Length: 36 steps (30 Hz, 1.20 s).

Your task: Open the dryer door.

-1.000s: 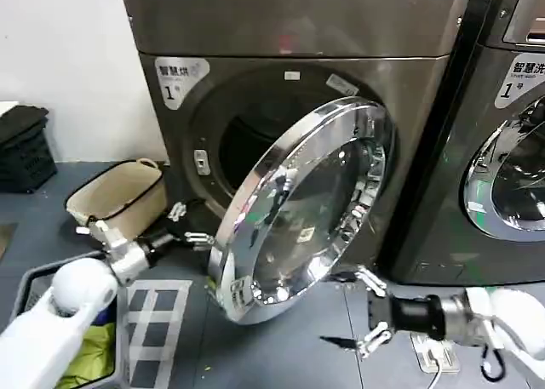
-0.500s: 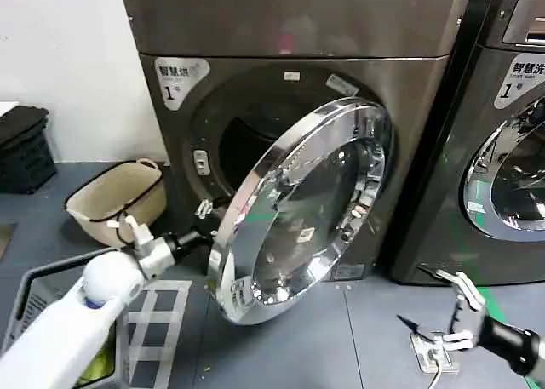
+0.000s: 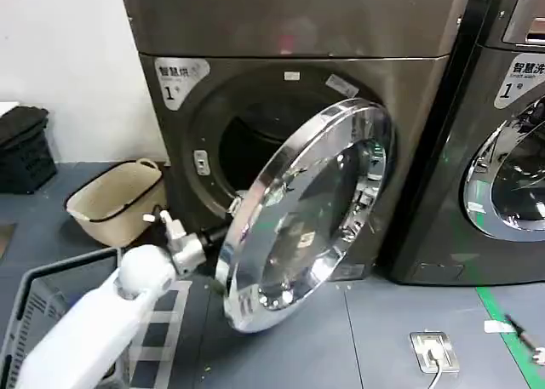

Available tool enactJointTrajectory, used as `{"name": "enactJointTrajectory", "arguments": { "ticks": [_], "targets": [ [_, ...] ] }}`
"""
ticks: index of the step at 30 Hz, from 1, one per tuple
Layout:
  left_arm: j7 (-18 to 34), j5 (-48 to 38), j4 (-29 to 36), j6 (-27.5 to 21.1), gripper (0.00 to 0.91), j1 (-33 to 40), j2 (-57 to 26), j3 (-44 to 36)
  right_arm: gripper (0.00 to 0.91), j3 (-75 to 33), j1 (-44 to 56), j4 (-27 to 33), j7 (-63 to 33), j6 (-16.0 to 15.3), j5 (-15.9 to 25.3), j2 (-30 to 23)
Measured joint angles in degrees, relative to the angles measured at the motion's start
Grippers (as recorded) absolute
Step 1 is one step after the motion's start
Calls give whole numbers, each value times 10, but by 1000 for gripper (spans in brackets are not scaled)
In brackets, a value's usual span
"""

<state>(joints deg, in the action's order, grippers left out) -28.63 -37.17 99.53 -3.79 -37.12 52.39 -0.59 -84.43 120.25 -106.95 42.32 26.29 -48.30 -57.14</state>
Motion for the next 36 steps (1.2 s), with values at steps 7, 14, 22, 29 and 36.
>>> {"name": "enactJointTrajectory", "arguments": {
  "ticks": [7,14,22,29,36],
  "targets": [
    [0,-1,-6,2,907,21,15,-31,907,-44,5,74,-18,6,-3,-18],
    [2,2,-15,2,907,44,36,-59,907,-83,11,143,-45,7,-2,-24],
    [4,11,-29,5,907,72,66,-91,907,-132,9,231,-120,-16,53,-32],
    [8,43,-43,5,907,90,94,-116,907,-175,-4,295,-302,-93,165,-49],
    [12,74,-62,7,907,106,122,-136,907,-212,-2,306,-464,-172,271,-77]
  ]
}}
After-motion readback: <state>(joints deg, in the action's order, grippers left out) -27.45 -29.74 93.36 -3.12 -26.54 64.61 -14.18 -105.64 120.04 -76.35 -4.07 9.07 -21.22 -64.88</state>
